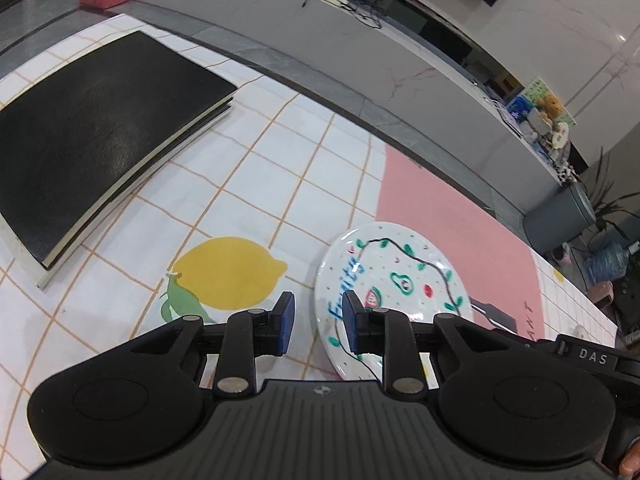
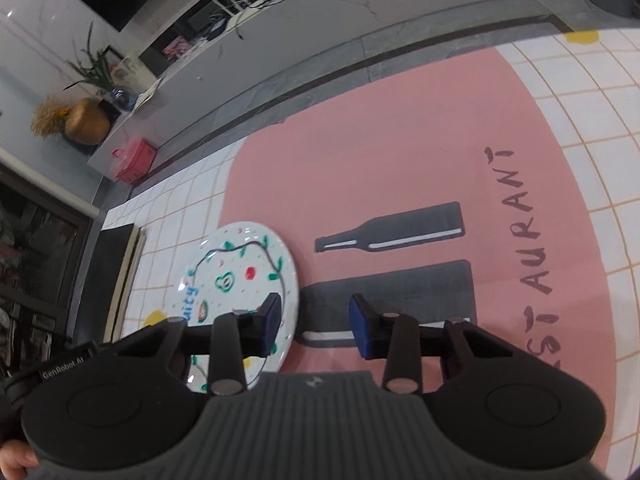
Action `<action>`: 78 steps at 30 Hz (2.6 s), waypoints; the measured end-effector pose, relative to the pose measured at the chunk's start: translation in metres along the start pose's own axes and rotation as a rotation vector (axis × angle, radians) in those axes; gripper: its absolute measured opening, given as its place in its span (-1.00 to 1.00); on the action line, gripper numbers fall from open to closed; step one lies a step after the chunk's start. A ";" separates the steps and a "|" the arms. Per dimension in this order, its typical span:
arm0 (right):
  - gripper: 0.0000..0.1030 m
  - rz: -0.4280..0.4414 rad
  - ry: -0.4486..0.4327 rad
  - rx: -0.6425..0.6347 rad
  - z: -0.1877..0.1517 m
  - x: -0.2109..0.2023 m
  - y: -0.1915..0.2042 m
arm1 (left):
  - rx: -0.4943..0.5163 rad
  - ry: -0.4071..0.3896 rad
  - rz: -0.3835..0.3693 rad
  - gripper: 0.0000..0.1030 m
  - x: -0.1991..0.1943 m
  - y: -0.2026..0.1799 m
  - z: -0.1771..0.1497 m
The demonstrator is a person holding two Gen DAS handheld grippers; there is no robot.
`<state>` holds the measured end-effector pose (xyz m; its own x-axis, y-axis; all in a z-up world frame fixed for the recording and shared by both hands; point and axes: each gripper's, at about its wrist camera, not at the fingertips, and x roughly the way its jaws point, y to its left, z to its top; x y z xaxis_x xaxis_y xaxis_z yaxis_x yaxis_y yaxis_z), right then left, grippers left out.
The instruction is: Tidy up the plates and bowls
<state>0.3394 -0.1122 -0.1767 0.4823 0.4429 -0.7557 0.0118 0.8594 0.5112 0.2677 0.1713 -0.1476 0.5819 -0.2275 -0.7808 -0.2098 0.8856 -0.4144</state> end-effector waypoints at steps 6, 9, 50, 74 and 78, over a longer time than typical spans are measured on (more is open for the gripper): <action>-0.35 0.028 0.002 0.016 0.000 0.008 0.002 | -0.030 0.000 -0.015 -0.42 0.008 0.004 -0.003; -0.59 0.038 0.019 0.023 0.000 0.014 0.005 | -0.044 -0.002 -0.028 -0.42 0.011 0.004 -0.001; -0.70 0.083 0.140 0.072 -0.047 -0.009 -0.005 | -0.042 0.058 -0.026 -0.73 -0.016 0.006 -0.044; -0.88 0.081 0.110 0.139 -0.047 -0.017 -0.011 | 0.012 0.032 -0.029 -0.76 -0.026 -0.004 -0.041; -0.87 0.099 0.118 0.154 -0.053 -0.028 -0.012 | -0.001 0.026 -0.038 -0.76 -0.037 -0.006 -0.042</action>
<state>0.2794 -0.1218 -0.1836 0.3820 0.5579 -0.7368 0.1072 0.7651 0.6349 0.2149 0.1576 -0.1360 0.5688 -0.2716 -0.7764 -0.1885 0.8757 -0.4445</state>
